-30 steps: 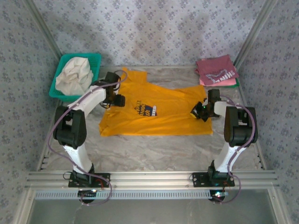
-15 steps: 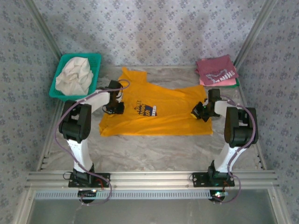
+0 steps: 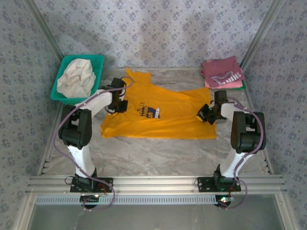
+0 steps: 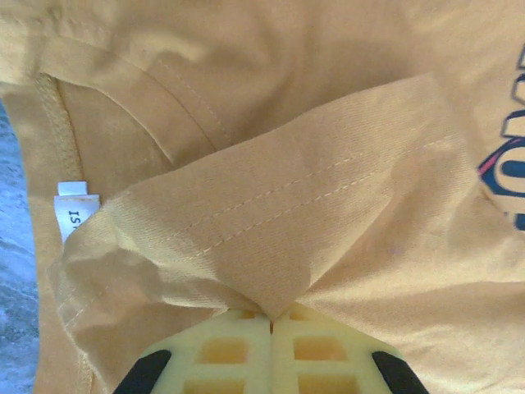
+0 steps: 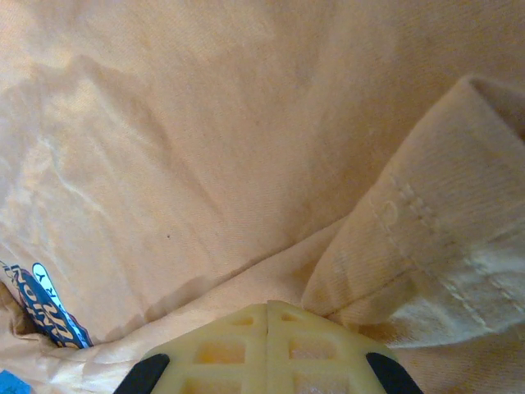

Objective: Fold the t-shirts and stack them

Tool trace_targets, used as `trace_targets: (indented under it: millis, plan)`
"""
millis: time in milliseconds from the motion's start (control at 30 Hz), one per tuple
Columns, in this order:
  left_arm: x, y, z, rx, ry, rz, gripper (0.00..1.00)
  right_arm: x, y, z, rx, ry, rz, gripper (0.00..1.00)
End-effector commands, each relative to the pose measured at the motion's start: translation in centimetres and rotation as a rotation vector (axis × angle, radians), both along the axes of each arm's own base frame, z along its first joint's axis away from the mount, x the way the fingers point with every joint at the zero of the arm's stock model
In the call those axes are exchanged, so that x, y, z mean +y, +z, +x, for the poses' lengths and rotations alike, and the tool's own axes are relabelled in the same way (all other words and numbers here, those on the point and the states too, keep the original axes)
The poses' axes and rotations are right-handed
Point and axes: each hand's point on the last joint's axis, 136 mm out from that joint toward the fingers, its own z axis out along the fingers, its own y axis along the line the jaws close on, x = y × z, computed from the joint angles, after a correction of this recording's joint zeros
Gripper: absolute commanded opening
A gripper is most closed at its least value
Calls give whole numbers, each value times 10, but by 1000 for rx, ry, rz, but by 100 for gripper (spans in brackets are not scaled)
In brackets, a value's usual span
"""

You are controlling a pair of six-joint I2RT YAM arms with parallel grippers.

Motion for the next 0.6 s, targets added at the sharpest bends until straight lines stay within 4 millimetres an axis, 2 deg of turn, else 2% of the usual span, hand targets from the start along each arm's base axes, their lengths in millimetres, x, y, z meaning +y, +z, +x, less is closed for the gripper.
trace_targets:
  millis: [0,200,267,300,400,500,533,567]
  plan:
    - [-3,29,1,-49,-17,6,0,-1,4,-3,17,-9,-9,0]
    - [-4,40,0,-56,-13,16,0,-6,-11,-9,62,-32,-14,0]
    - [2,42,2,-64,-2,54,17,-6,-13,-10,68,-35,-12,0]
    - [4,43,2,-72,-8,76,17,-6,-14,-9,67,-36,-10,0]
    - [7,49,7,-102,-19,112,42,-4,-15,-8,66,-32,-5,0]
    - [16,48,12,-111,-13,152,44,-3,-14,-6,60,-29,3,0]
    - [20,46,14,-108,3,152,51,-2,-13,-5,55,-26,6,0]
    - [25,44,15,-100,20,138,52,-2,-12,-4,53,-24,8,0]
